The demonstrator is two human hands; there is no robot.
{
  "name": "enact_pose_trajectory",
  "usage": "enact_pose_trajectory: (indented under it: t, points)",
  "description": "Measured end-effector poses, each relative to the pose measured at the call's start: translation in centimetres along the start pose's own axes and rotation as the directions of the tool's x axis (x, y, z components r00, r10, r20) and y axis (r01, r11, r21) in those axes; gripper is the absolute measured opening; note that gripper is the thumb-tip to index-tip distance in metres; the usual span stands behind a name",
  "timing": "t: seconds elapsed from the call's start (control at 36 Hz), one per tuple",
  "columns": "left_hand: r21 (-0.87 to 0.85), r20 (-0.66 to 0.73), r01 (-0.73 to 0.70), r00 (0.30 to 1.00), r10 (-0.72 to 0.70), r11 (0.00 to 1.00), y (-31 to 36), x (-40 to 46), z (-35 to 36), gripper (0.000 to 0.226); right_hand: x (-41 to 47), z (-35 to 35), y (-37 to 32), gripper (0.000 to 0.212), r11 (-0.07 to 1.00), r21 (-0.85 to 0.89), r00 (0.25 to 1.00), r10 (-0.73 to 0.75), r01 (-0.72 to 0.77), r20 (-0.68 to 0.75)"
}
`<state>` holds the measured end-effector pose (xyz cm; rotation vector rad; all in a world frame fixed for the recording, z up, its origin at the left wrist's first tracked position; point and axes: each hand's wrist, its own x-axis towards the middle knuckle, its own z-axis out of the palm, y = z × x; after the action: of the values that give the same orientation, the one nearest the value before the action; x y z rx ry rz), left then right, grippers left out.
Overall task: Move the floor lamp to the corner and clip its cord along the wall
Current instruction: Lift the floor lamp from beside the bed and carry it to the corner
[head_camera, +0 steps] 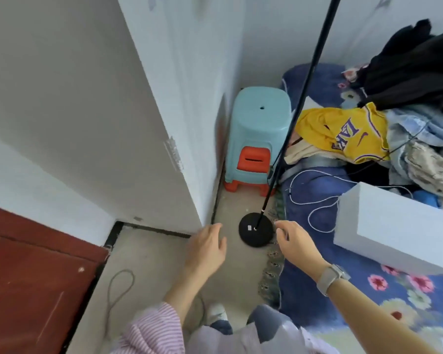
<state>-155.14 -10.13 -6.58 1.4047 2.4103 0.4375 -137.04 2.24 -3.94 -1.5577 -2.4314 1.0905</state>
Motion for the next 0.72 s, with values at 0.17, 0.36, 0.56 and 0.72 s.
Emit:
enact_pose_trajectory:
  t: [0.17, 0.36, 0.56, 0.72]
  points:
    - [-0.057, 0.051, -0.175, 0.983, 0.178, 0.983, 3.7, 8.3, -0.2, 0.039, 4.1, -2.4, 0.9, 0.030, 0.989, 0.121, 0.988, 0.103, -0.089, -0.112]
    - [-0.177, 0.086, -0.176, 0.977, 0.193, 0.968, 8.3, 16.5, 2.5, 0.039, 10.7, -4.7, 4.3, 0.031, 0.972, 0.204, 0.973, 0.156, -0.120, -0.169]
    - [-0.481, 0.117, -0.052, 0.986, 0.122, 0.875, 10.6, 22.9, 5.9, 0.049, 16.5, -3.9, 7.7, 0.032, 0.943, 0.317, 0.977, 0.153, -0.100, -0.147]
    - [-0.609, 0.015, -0.126, 0.985, 0.171, 0.783, 13.0, 28.7, 7.2, 0.049, 23.4, -3.4, 8.1, 0.039, 0.891, 0.449, 0.978, 0.027, 0.070, -0.206]
